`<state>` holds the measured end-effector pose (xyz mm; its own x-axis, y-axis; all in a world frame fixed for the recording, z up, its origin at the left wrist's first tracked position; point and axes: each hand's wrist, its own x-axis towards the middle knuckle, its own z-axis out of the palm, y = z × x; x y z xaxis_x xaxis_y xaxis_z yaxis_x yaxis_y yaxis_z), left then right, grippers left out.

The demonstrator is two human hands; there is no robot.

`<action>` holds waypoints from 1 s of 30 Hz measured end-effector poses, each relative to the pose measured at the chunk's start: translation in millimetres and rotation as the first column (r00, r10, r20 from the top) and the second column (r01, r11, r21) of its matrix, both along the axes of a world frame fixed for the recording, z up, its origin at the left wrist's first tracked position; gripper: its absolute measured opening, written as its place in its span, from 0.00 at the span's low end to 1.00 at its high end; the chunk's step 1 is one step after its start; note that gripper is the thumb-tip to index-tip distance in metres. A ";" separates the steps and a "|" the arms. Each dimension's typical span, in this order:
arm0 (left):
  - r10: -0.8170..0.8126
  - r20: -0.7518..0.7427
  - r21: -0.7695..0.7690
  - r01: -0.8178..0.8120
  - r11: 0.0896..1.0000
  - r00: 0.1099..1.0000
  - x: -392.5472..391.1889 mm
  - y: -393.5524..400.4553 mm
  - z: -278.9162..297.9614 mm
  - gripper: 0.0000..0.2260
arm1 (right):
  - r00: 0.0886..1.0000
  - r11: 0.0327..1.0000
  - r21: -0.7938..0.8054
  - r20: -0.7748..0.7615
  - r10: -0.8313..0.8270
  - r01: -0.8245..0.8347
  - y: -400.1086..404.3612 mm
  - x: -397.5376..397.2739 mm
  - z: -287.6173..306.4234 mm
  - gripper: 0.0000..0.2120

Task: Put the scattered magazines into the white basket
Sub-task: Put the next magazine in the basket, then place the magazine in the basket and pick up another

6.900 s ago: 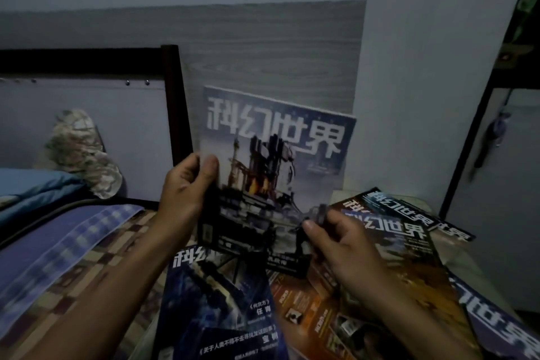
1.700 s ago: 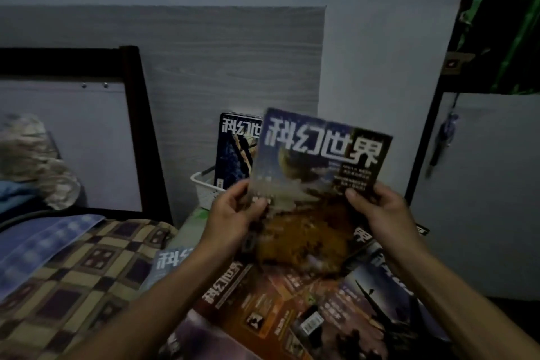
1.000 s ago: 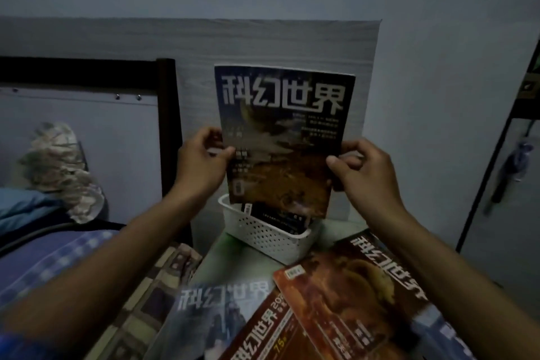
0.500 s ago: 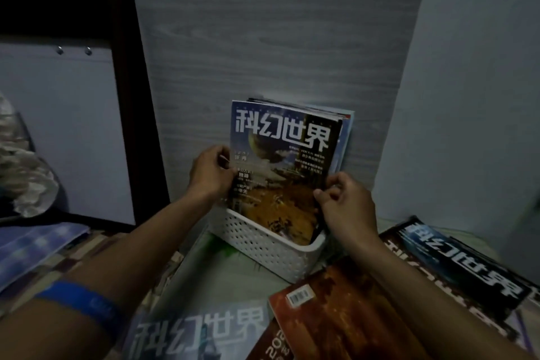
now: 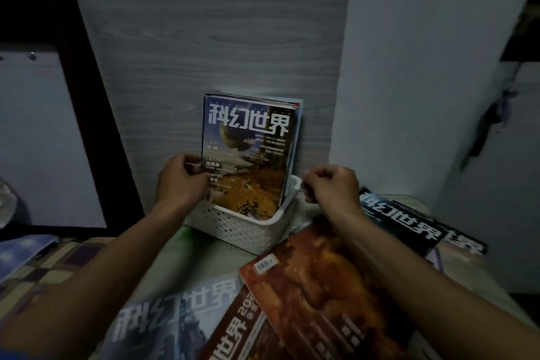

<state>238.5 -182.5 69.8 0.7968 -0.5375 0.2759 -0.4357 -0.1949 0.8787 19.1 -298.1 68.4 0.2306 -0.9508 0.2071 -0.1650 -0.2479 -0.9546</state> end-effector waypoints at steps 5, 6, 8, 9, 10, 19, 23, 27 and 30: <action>-0.317 0.339 0.100 0.301 0.948 0.886 -76.4 60.5 12.1 0.07 | 0.976 0.969 0.173 -0.095 0.196 -0.178 51.7 -106.0 -20.1 0.06; -0.399 0.377 0.176 0.358 0.917 0.836 -91.4 67.6 10.4 0.07 | 0.958 0.976 0.119 -0.202 0.202 -0.180 62.7 -124.4 -23.9 0.06; -0.514 0.392 0.368 0.381 0.848 0.763 -118.7 73.7 0.0 0.06 | 0.884 0.975 -0.054 -0.435 0.173 -0.218 84.2 -153.3 -27.0 0.07; -0.547 0.373 0.478 0.350 0.806 0.749 -128.7 72.6 -7.4 0.03 | 0.834 0.956 -0.137 -0.530 0.151 -0.261 93.7 -162.6 -28.7 0.07; -0.562 0.342 0.579 0.302 0.757 0.753 -136.7 70.2 -15.0 0.03 | 0.780 0.929 -0.200 -0.612 0.129 -0.310 103.5 -169.3 -30.6 0.07; -0.384 0.154 0.667 0.191 0.720 0.910 -155.0 68.6 -40.1 0.23 | 0.823 0.935 -0.070 -0.501 0.268 -0.348 142.3 -203.1 -70.9 0.13; -0.310 -0.174 0.445 0.356 0.822 0.935 -158.4 76.7 -32.6 0.11 | 0.994 0.972 0.223 -0.069 0.086 -0.069 139.5 -202.6 -62.4 0.12; -0.499 -0.290 0.055 0.534 0.844 0.817 -172.1 95.9 -24.1 0.06 | 0.992 0.893 0.439 0.115 0.047 -0.093 123.6 -205.0 -50.6 0.26; -0.669 -0.254 -0.161 0.651 0.742 0.699 -177.8 116.1 -12.2 0.12 | 0.962 0.859 0.466 0.251 0.103 -0.213 116.0 -205.3 -45.5 0.20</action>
